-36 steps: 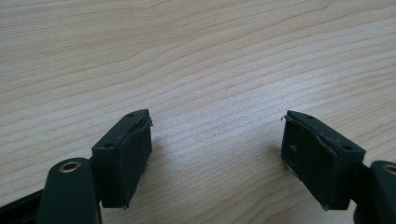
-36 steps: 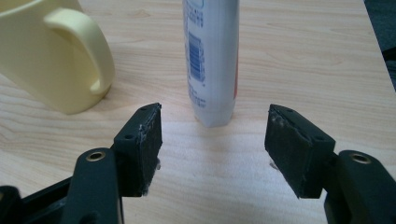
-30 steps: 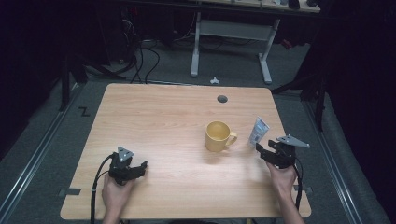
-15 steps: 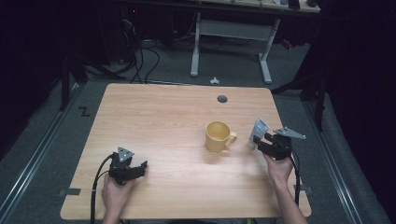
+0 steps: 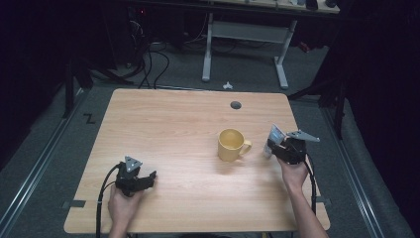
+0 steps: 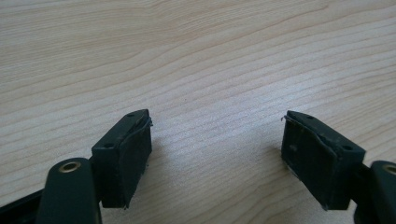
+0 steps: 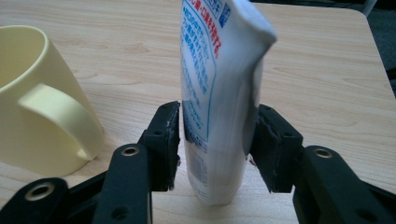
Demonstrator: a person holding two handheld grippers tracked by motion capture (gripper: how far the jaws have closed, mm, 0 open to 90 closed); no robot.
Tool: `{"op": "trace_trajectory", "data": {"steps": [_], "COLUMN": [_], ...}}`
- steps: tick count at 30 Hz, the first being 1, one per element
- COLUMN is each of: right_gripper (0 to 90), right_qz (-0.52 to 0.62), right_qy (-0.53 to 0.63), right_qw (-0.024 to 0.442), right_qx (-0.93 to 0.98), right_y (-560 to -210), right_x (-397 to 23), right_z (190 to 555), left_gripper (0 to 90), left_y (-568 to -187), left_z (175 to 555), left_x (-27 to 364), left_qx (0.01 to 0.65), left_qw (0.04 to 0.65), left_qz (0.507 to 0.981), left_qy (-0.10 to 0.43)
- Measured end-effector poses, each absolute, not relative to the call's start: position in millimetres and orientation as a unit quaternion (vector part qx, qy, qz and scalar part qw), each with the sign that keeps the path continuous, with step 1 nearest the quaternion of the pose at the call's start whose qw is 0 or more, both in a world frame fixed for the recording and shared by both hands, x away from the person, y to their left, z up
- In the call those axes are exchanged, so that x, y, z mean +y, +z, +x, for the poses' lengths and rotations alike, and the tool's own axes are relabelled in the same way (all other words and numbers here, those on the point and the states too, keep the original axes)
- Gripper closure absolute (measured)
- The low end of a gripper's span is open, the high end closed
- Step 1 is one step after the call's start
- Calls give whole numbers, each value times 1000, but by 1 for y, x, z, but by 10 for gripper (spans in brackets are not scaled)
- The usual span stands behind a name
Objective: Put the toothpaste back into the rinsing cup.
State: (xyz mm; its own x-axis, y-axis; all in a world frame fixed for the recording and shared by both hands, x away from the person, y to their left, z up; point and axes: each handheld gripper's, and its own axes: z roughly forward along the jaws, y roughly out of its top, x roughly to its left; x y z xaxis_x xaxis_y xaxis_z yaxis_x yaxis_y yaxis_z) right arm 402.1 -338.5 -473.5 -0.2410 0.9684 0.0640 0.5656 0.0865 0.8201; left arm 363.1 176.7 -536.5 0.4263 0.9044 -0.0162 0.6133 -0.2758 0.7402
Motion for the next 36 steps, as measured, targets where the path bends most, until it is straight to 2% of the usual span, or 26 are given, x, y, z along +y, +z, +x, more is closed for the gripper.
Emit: {"op": "trace_trajectory", "data": {"steps": [11, 15, 19, 36], "right_gripper": [531, 548, 602, 628], "right_qz": [560, 560, 549, 534], "right_qy": [363, 359, 350, 348], "right_qw": [249, 248, 261, 267], "right_qx": [702, 704, 713, 723], "right_y": [-483, -486, -485, -476], "right_x": [-338, -337, -334, -336], "right_z": [410, 412, 412, 405], "left_gripper": [246, 246, 246, 246], "left_y": [-536, -536, -536, -536], "left_z": [363, 363, 363, 363], "left_x": [177, 177, 177, 177], "left_qx": [492, 492, 492, 493], "left_qw": [346, 346, 346, 346], "left_qz": [770, 770, 770, 770], "left_qy": [211, 211, 211, 210]}}
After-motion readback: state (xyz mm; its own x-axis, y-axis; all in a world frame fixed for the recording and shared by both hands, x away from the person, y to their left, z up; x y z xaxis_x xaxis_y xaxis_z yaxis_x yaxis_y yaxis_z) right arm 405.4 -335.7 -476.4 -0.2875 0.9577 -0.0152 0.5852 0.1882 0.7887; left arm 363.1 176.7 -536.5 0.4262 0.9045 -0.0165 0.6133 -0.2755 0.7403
